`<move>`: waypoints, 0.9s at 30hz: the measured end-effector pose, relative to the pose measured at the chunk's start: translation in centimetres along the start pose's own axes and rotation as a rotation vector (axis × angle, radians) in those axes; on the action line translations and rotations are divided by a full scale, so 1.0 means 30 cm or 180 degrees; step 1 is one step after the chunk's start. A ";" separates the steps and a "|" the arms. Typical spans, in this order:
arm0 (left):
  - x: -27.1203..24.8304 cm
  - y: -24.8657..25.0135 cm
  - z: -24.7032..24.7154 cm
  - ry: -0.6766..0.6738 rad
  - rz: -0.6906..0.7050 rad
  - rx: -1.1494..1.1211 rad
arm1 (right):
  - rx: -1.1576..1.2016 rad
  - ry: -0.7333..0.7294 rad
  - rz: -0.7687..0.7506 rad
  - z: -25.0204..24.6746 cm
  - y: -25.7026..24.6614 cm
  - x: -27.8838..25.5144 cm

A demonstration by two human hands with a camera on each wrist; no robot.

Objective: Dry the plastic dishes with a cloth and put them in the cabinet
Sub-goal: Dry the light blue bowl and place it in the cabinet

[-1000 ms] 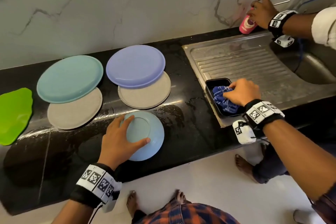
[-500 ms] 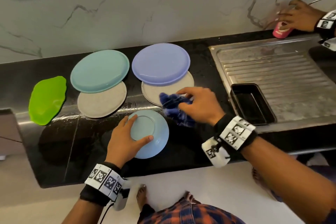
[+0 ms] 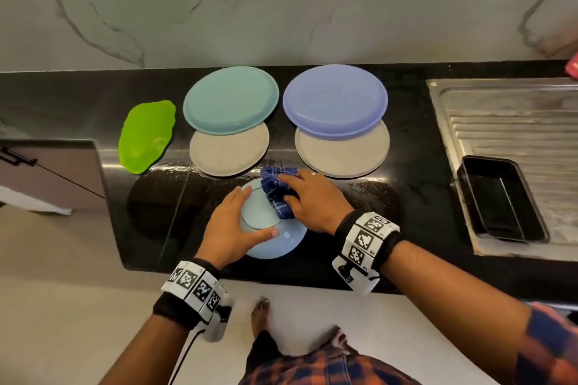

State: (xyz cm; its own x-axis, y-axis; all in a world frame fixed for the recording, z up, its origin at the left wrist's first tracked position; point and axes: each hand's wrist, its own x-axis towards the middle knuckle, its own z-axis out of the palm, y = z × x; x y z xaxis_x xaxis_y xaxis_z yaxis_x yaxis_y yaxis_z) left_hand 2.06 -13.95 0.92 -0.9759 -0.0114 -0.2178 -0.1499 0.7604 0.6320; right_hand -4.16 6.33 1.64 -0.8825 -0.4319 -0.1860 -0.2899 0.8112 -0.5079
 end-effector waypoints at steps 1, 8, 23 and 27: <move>0.004 -0.005 -0.005 -0.0065 -0.0007 -0.0012 | 0.0002 -0.0049 0.0026 -0.005 0.001 0.021; 0.005 -0.014 -0.021 -0.0100 -0.0045 -0.0058 | 0.0175 -0.0302 0.0242 -0.027 -0.008 0.079; 0.002 -0.008 -0.026 -0.0072 -0.0030 -0.0023 | 0.0013 -0.0376 0.0277 -0.026 -0.045 0.125; 0.001 0.004 -0.034 -0.0150 -0.0051 -0.0035 | 0.0074 -0.0280 0.0297 -0.002 -0.012 0.076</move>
State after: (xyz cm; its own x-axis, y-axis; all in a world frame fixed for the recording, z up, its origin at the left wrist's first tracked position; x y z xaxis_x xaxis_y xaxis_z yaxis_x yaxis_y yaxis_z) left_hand 1.84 -14.52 1.75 -0.9649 0.0072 -0.2625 -0.1675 0.7531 0.6362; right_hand -6.10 5.08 1.44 -0.8691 -0.3887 -0.3058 -0.1986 0.8405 -0.5040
